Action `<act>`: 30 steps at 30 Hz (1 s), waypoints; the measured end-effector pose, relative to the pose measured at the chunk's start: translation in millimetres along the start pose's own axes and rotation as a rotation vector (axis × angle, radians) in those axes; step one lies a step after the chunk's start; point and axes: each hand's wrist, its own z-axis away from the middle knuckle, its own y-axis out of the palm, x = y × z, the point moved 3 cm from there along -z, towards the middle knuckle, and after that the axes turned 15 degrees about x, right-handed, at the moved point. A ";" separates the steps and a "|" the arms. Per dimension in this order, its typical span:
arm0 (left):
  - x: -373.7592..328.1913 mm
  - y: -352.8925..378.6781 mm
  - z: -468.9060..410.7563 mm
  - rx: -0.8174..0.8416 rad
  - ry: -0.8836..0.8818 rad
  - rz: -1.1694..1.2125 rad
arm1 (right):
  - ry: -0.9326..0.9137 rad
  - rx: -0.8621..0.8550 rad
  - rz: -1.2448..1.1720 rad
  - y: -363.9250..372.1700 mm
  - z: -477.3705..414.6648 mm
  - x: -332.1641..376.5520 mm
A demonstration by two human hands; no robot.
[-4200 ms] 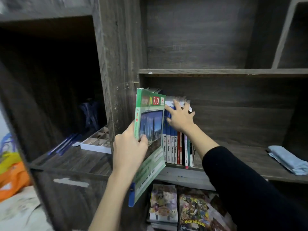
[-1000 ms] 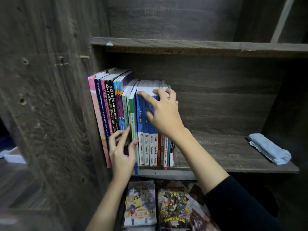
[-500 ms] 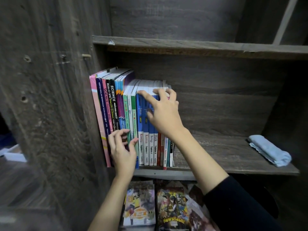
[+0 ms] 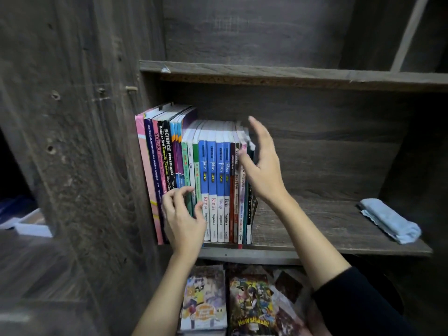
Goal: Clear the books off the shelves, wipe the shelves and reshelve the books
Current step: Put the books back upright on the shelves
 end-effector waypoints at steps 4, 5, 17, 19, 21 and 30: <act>-41.1 1.6 -17.5 -0.045 0.249 -0.055 | 0.127 0.148 -0.013 -9.2 4.6 -17.1; -53.3 3.0 -25.1 -0.020 0.303 -0.050 | 0.154 0.182 -0.040 -10.4 5.8 -19.6; -102.7 9.6 -58.1 0.243 0.364 -0.349 | 0.130 0.136 -0.081 -22.3 4.0 -30.8; -105.9 7.8 -51.8 0.241 0.345 -0.284 | 0.117 0.129 -0.082 -22.4 5.4 -31.3; -107.1 7.8 -43.4 0.240 0.332 -0.170 | 0.099 0.122 -0.078 -22.4 6.1 -31.6; -112.0 3.5 -17.2 0.281 0.200 0.112 | 0.123 0.137 -0.036 -23.2 5.0 -32.2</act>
